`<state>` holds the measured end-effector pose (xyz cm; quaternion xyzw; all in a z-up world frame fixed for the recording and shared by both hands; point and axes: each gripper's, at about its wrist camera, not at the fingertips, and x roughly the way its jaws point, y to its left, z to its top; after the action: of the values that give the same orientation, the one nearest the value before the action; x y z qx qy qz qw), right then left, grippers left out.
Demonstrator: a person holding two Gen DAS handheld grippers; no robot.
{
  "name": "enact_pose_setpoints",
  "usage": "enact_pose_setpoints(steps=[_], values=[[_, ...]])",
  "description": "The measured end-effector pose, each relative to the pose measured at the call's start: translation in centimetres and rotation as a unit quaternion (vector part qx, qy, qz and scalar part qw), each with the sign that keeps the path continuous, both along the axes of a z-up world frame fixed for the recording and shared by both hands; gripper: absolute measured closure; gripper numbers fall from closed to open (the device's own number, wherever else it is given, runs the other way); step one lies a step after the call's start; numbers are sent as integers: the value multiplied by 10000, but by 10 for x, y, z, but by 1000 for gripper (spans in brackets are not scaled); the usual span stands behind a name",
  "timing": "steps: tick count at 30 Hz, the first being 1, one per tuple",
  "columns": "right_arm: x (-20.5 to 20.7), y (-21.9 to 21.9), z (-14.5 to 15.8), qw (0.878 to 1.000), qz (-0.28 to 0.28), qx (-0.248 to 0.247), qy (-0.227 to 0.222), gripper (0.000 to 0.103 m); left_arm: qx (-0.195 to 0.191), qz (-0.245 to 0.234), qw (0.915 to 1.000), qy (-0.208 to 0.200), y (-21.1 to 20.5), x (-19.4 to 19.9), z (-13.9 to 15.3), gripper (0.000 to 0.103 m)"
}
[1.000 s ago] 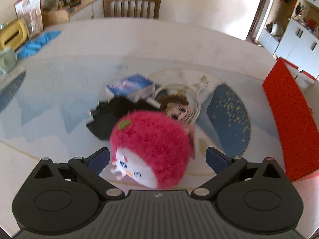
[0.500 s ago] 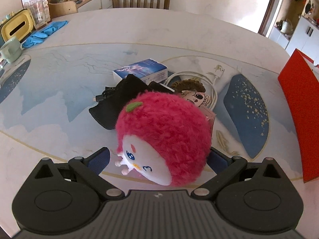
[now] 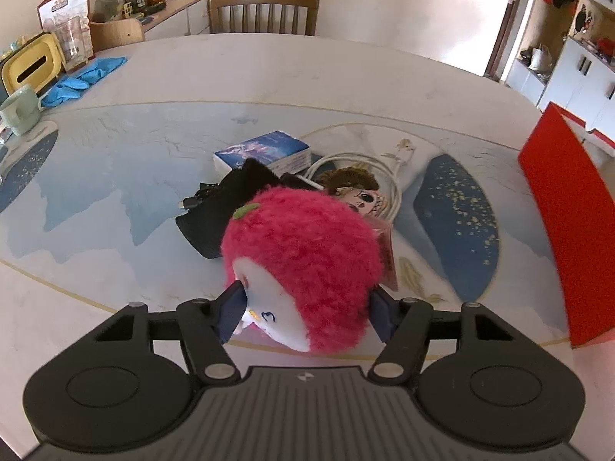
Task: Organize objects
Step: 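Move the left gripper to the pink plush toy and grasp it, then carry the pink plush toy with the left gripper into the box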
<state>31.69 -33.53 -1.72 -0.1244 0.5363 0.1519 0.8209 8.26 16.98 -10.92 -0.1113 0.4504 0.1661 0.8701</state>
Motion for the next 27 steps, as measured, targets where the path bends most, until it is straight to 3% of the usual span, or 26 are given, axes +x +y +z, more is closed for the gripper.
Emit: enact_pose_setpoints(steps=[14,27], values=[[1,2,0,10000,28,5,-2,100,-60,-594,9979,-244,-34,5,46,42],[-2,4,0,10000,66,45,13,99,-244,-1579,9857,-538,-84,37,86,42]])
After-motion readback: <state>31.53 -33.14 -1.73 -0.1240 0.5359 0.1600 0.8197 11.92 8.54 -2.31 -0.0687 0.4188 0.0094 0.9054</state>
